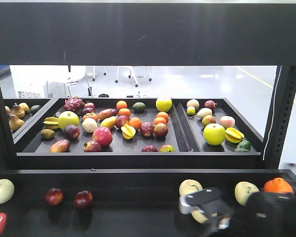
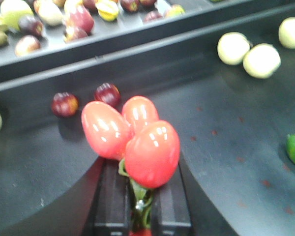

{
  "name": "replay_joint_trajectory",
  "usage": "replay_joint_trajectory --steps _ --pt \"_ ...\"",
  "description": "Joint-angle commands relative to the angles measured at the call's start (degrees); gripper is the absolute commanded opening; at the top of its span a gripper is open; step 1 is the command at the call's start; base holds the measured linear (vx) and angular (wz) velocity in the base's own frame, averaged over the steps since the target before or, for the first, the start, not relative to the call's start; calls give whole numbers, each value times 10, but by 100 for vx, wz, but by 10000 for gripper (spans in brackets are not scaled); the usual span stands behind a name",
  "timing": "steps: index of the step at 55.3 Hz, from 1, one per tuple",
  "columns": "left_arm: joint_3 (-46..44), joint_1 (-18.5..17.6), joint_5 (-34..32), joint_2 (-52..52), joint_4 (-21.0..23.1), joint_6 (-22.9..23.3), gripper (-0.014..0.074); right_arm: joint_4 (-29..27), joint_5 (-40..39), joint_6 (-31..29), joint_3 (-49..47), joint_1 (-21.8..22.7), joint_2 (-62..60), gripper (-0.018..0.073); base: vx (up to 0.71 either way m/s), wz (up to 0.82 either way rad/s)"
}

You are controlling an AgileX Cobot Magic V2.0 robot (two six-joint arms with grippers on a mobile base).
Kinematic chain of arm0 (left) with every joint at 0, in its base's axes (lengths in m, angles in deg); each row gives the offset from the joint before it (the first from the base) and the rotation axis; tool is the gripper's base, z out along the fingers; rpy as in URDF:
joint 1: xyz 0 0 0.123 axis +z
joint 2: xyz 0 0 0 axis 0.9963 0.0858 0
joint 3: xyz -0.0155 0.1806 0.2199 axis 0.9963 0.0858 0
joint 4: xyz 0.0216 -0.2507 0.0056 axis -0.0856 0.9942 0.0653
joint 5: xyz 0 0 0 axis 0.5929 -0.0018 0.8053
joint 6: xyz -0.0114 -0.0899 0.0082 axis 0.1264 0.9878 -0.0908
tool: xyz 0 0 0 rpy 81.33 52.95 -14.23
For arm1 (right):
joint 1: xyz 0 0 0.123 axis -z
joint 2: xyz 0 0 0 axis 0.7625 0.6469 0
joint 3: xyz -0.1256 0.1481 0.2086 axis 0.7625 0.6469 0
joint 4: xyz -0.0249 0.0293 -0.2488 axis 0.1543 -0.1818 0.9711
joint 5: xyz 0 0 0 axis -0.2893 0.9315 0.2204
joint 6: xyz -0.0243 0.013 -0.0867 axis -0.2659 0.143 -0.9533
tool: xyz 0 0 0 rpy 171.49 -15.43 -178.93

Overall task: Pick snacks and fruit into basket
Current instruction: 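Close the left gripper on the red strawberries, right on the avocado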

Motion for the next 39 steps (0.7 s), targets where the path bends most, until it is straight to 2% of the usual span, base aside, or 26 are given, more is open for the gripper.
replay_joint_trajectory --steps 1,9,15,23,39 --pt "-17 -1 -44 -6 14 3 -6 63 9 96 -60 -17 29 551 0 0" --pt "-17 -1 -57 -6 14 3 -6 163 71 177 -111 -39 100 551 0 0" --pt "-17 -1 -59 -6 14 3 -6 201 93 218 -135 -44 140 551 0 0" --pt "-17 -1 -61 -6 14 2 -6 201 95 266 -162 -44 179 551 0 0" --pt "-17 -1 -70 -6 14 2 -6 156 110 262 -217 -44 241 551 0 0"
